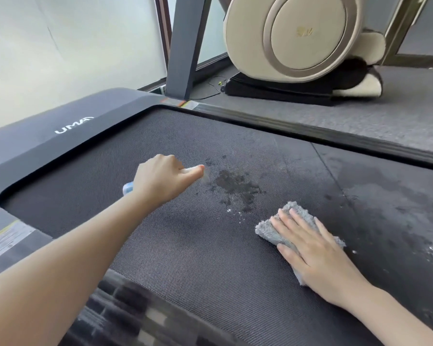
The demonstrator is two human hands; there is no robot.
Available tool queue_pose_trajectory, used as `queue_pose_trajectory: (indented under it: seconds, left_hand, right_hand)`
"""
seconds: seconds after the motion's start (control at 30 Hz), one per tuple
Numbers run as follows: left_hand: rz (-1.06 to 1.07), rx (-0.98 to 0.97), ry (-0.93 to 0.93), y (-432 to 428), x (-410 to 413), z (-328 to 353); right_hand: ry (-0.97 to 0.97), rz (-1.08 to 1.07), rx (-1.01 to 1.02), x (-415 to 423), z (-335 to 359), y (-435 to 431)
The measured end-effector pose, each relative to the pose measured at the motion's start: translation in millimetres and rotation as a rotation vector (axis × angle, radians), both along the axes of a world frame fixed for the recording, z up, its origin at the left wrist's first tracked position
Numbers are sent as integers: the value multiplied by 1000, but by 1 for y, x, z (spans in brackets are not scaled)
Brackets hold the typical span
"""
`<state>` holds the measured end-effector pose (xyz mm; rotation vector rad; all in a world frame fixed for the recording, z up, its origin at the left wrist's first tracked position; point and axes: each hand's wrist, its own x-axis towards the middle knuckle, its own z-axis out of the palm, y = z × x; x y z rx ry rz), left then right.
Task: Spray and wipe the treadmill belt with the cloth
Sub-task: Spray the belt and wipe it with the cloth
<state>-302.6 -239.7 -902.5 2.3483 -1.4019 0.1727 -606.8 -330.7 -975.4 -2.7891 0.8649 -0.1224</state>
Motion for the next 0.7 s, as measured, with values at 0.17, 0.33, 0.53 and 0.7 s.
queue_pose_trajectory:
  seconds: [0.17,0.33,0.53,0.7]
  left_hand:
    - [12,-23,-44,-42,-6,-3]
    - [-18,47,32,-96,7,1]
    - [35,-49,-37,-149,11,10]
    - [61,-36,-28,-195,17,11]
  right_hand:
    - [1,6,-22,5,5,-10]
    - [-105,20,-151,8,-8,-20]
    - [-297,73,-422,14,-34,-35]
    - [-271,85,-555,15,-49,-43]
